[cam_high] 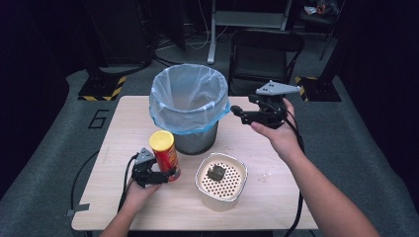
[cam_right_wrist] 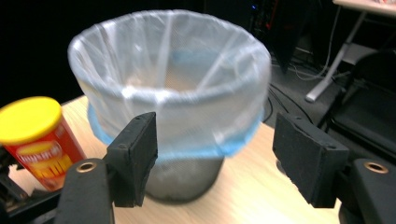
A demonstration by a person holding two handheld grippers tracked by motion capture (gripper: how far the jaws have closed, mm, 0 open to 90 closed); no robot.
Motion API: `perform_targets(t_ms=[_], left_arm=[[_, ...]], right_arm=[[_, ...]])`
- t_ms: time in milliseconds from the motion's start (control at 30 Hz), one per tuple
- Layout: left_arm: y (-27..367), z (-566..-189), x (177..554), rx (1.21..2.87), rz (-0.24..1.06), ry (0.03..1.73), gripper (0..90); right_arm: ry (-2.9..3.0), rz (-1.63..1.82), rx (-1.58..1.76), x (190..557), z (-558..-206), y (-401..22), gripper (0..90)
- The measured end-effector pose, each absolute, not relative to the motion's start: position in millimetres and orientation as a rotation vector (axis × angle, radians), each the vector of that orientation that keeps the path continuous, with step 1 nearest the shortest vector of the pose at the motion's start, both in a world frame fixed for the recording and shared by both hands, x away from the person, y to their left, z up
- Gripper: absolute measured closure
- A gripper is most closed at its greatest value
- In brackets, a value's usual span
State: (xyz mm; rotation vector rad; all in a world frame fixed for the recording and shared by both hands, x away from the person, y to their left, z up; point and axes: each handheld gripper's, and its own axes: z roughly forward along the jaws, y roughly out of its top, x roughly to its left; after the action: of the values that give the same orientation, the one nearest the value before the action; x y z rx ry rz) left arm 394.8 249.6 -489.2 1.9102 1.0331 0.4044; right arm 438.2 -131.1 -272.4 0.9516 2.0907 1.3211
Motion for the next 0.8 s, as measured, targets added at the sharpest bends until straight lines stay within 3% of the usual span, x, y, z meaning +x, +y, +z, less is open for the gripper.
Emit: perform_targets(t_ms=[367,800], left_arm=[[246,-491,389,1.945,0.522,0.988,22.7],[264,-462,380,1.905,0.480,1.003,23.4]], right_arm=[[2.047,1.286,1.060,423,-316,-175,30.1],[2.018,1.148,1.184,424,-402,-194,30.7]])
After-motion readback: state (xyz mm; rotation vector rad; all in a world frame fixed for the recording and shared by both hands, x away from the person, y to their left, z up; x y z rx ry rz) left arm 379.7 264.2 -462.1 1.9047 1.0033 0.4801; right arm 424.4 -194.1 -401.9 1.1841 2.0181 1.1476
